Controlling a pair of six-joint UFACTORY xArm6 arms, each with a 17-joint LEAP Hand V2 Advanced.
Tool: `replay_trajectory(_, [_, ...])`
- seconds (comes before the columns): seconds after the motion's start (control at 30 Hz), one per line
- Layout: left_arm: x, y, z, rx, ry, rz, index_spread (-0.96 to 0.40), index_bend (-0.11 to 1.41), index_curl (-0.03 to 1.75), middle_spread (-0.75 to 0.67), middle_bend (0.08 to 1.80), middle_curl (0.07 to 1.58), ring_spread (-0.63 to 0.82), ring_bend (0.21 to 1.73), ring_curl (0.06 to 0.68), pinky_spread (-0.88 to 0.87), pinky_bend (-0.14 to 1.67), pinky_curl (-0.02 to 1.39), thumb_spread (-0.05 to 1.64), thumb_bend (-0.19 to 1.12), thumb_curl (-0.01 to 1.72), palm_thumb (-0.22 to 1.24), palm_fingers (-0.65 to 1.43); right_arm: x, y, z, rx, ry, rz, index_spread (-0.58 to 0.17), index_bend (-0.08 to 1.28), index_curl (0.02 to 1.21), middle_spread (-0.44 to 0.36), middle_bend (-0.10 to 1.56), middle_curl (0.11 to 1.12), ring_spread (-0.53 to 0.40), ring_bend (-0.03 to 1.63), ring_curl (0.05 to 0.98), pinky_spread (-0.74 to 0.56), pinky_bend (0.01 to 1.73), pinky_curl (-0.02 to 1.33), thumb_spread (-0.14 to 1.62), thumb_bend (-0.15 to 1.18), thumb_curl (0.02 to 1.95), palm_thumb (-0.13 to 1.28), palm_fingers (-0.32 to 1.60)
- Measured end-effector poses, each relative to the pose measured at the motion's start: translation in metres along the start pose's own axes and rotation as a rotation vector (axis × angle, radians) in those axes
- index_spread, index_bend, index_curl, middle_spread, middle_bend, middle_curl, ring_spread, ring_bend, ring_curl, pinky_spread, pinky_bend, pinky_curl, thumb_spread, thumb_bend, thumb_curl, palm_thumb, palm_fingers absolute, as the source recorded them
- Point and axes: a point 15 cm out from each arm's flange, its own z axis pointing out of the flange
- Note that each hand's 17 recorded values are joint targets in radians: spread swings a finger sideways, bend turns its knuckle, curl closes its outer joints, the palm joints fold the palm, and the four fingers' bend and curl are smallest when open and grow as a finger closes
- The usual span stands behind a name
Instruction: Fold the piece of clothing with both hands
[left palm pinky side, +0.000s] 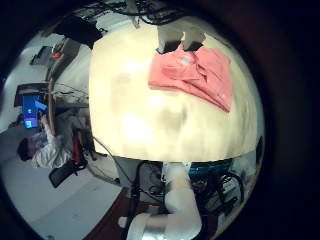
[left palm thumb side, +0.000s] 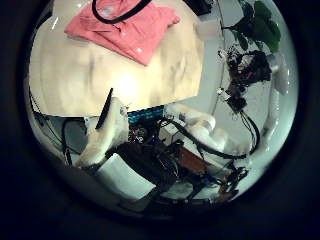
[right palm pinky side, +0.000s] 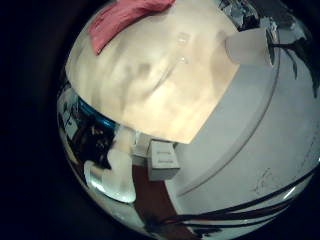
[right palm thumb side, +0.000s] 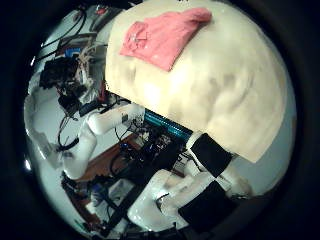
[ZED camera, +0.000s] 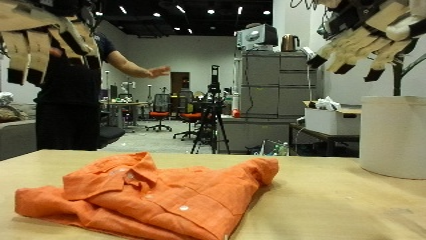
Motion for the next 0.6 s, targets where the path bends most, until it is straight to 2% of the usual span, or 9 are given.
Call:
replay_trajectory(0.2, [0.010,0.004,-0.002,0.005,0.027,0.017,0.11,0.16,0.27,0.25,0.21,0.34,0.51,0.47,0.223,0.48,0.37,0.31,1.22,-0.01,0.36,0.62,0.06,-0.004,-0.001,0.002,0.000,-0.018,0.042,-0.249,0.18,0.30,0.191,0.19,0.31,0.286,0.20,0.233,0.36,0.24,0.31,1.26,-0.01,0.34,0.76,0.03])
replay_trajectory(0.33, [0.019,0.008,-0.002,-0.001,0.049,0.044,0.11,0.16,0.28,0.25,0.21,0.34,0.51,0.47,0.222,0.48,0.37,0.31,1.22,-0.02,0.37,0.61,0.06,-0.011,-0.002,0.002,0.001,-0.010,0.024,-0.250,0.18,0.31,0.191,0.19,0.31,0.286,0.19,0.231,0.36,0.23,0.31,1.26,-0.01,0.32,0.75,0.04])
replay_trajectory(0.43, [0.019,0.012,0.003,-0.015,0.048,0.028,0.11,0.16,0.28,0.25,0.22,0.35,0.51,0.47,0.219,0.47,0.36,0.31,1.21,-0.02,0.37,0.61,0.07,-0.015,-0.002,0.004,-0.008,-0.007,0.010,-0.250,0.18,0.32,0.192,0.19,0.31,0.286,0.19,0.230,0.36,0.22,0.32,1.26,-0.01,0.32,0.74,0.04])
replay_trajectory(0.6, [0.023,0.014,0.007,-0.023,0.062,0.047,0.10,0.16,0.28,0.25,0.22,0.35,0.50,0.47,0.218,0.47,0.36,0.31,1.20,-0.02,0.37,0.61,0.09,-0.019,0.000,0.004,-0.003,0.001,-0.003,-0.257,0.18,0.32,0.184,0.19,0.31,0.287,0.19,0.224,0.36,0.22,0.32,1.27,-0.01,0.30,0.73,0.04])
